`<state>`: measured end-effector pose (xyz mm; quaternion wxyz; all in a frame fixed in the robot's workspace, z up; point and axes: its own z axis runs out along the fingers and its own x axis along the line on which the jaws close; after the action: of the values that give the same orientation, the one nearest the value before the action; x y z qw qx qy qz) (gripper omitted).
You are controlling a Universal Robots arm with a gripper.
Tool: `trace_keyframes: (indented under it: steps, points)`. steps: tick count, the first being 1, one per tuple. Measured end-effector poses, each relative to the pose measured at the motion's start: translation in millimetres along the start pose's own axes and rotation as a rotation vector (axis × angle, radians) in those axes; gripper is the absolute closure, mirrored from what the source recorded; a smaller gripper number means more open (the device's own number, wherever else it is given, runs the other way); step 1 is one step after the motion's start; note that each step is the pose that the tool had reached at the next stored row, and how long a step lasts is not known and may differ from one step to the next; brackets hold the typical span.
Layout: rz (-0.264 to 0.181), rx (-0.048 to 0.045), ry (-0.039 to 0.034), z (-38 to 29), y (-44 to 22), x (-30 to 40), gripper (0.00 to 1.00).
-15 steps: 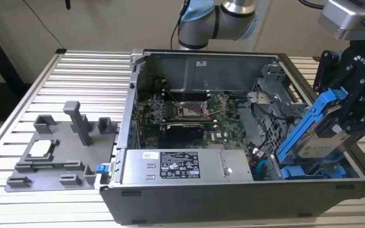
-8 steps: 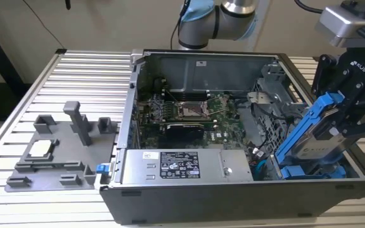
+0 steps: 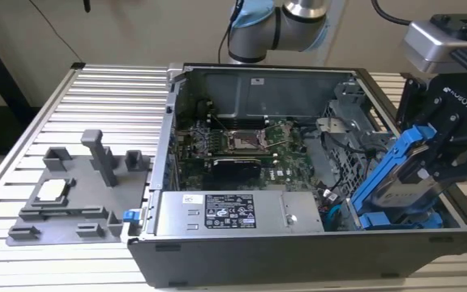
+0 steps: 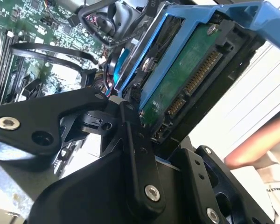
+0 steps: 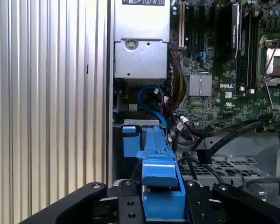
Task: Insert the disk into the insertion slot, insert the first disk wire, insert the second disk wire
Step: 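Insert the disk into the insertion slot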
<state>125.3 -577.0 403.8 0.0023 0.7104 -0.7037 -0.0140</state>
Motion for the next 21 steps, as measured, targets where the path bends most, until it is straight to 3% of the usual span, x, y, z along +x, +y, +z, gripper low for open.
trace_keyframes:
  steps: [14, 21]
  points:
    - [-0.006, -0.0007, -0.0002, 24.7, -1.0, 0.4, 0.67]
    - [-0.005, -0.0008, -0.0002, 34.0, -1.2, 0.5, 0.67]
